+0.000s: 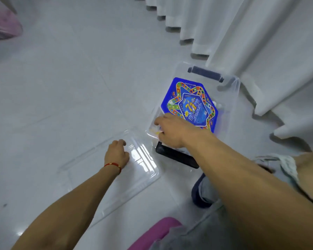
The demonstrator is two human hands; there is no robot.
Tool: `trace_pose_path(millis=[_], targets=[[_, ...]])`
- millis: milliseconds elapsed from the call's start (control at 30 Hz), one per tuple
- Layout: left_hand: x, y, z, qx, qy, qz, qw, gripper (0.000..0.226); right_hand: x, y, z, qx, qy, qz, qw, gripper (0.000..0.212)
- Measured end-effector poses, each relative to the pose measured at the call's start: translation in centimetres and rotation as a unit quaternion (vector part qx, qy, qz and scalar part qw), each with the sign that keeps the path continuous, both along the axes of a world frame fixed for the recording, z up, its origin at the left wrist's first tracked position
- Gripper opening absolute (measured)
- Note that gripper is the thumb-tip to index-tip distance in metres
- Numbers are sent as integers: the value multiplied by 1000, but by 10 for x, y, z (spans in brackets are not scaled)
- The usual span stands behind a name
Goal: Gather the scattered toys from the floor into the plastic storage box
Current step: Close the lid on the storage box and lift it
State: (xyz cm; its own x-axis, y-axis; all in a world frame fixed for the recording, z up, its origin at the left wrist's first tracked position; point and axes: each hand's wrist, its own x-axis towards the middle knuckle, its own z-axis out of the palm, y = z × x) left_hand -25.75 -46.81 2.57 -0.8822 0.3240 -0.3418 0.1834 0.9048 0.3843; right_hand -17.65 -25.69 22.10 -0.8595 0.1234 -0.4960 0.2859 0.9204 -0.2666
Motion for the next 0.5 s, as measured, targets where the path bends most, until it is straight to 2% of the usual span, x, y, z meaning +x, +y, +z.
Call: trace_pose_path(millis=[67,133,333,500], targets=[[15,-28,-28,-97,-38,-20,994,33,3,-6,-15,-11,-4,-14,1000,47],[27,-47,-44,-146,-63,-17,987,31,7,-10,-23,-21,1,-24,999,47],[21,-57,-57,-180,-41,-40,982,36,17,-2,-30,-21,2,-34,999,41],[-3,-61,-48,-150,-51,-132,979,31,18,6,-22,-25,19,-64,997,40]])
